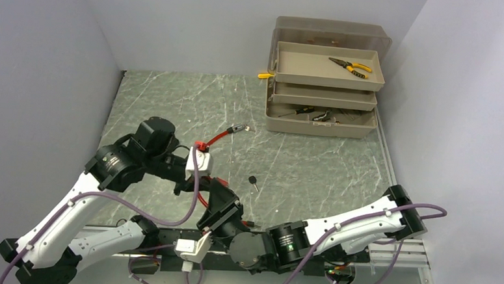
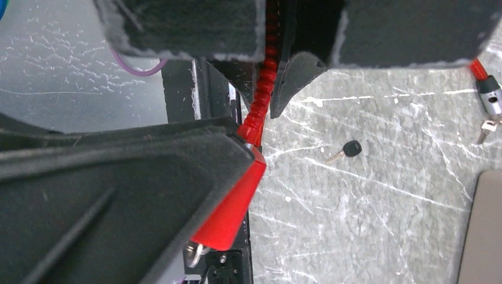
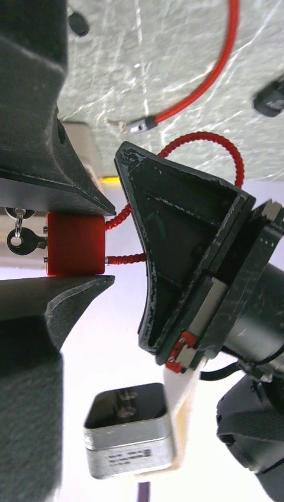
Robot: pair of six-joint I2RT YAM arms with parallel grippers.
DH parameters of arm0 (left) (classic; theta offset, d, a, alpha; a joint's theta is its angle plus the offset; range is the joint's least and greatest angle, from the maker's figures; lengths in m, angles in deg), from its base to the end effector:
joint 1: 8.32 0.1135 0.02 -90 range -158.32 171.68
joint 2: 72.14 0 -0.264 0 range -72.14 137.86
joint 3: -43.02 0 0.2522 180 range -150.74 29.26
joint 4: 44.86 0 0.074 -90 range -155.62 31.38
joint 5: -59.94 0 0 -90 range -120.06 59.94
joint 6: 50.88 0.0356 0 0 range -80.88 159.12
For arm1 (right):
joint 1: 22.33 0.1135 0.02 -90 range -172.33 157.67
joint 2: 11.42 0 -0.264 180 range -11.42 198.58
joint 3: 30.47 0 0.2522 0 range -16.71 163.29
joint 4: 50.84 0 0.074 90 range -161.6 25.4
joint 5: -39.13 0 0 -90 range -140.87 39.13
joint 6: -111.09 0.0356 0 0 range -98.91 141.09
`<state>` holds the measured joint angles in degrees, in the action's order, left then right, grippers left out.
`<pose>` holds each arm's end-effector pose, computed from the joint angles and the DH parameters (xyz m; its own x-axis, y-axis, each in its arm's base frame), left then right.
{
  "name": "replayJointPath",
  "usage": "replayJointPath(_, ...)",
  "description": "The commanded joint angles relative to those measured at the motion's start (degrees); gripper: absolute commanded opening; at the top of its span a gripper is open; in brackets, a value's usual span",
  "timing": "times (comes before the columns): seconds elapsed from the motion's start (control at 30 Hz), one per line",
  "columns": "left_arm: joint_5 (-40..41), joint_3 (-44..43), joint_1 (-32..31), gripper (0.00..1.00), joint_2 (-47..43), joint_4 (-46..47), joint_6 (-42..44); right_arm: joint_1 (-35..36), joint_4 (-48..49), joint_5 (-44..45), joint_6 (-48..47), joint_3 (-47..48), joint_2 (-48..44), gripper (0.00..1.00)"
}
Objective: Unlock with the key
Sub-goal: Unlock the lock.
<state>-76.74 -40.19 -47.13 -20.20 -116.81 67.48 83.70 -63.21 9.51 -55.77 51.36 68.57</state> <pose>0.0987 -0.1126 0.3881 -0.0385 0.4492 -0.8926 0.9980 -0.0279 -0.0571 -0.0576 0.3125 0.3648 0.7039 -0.7070 -0.0688 -0.1125 -0.0153 -0.9935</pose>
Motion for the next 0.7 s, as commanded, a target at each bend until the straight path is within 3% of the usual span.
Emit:
replayJointPath(0.0,1.6,-0.6,0.1,0.0,-2.6,1.1,4.1,2.8,4.6,-1.9,9.6,1.8,-6.5,0.41)
replayJointPath(0.2,2.3,0.5,0.1,0.0,-6.1,2.7,5.9,5.9,-1.1,1.6,22.3,3.6,-12.5,0.55)
replayJointPath(0.4,1.4,1.3,0.1,0.0,-10.1,6.5,4.8,7.0,-12.0,-0.2,45.5,5.6,-20.0,0.61)
replayJointPath(0.53,-0.3,0.7,0.1,0.0,-11.5,9.6,3.4,6.9,-8.5,-8.1,57.5,-1.0,-31.4,0.64)
replayJointPath(0.67,-1.8,-0.8,0.1,0.0,-11.1,12.6,0.6,6.9,-0.9,-17.7,62.5,-7.9,-40.5,0.66)
